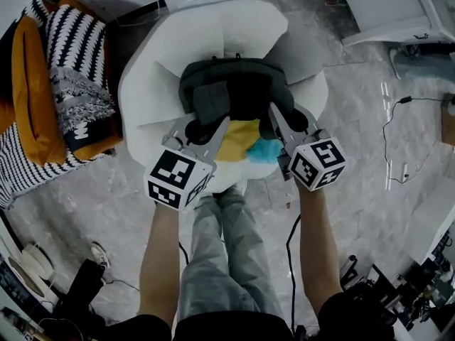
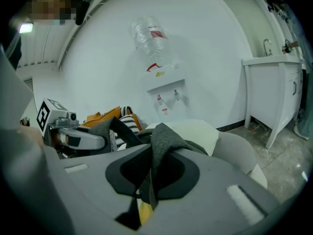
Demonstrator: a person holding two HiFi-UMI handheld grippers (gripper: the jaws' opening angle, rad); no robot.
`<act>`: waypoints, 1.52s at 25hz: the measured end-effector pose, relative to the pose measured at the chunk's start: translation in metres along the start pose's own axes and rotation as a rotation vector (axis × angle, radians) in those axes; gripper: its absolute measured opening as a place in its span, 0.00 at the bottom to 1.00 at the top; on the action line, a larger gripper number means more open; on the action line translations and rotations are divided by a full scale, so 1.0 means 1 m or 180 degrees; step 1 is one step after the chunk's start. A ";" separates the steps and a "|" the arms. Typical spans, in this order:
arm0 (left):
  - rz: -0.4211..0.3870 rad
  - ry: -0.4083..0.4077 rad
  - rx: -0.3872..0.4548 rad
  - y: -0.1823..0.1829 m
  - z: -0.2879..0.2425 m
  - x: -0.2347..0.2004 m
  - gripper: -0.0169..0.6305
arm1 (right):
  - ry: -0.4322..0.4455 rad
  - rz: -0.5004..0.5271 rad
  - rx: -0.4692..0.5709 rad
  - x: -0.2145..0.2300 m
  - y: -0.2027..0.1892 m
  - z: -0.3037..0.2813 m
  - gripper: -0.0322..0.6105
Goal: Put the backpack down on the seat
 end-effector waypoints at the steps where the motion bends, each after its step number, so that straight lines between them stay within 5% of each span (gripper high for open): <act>1: -0.0008 0.0030 -0.0008 -0.005 -0.001 0.002 0.07 | -0.0056 0.0037 0.0003 -0.001 -0.006 0.001 0.11; 12: -0.0101 0.0214 -0.0212 -0.057 -0.032 0.013 0.07 | -0.0280 0.0092 -0.0047 0.014 -0.062 -0.003 0.11; 26: 0.0069 0.0924 -0.0373 -0.158 -0.094 0.003 0.07 | -0.0392 0.0134 -0.0067 0.059 -0.142 -0.038 0.11; 33: 0.0164 0.1117 -0.0370 -0.173 -0.111 -0.010 0.08 | -0.0541 0.0111 0.0016 0.070 -0.154 -0.053 0.12; 38: 0.0308 0.1279 -0.0334 -0.165 -0.105 -0.012 0.16 | -0.0647 0.0035 0.0121 0.068 -0.141 -0.046 0.29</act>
Point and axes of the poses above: the fingertips, and each gripper's own axes: z backward along the fingers, x to its right, y out of its top, the point moved 10 cm from there along z, backward along the fingers, and after that the axes turned 13 degrees about y, right-handed, at the moved point
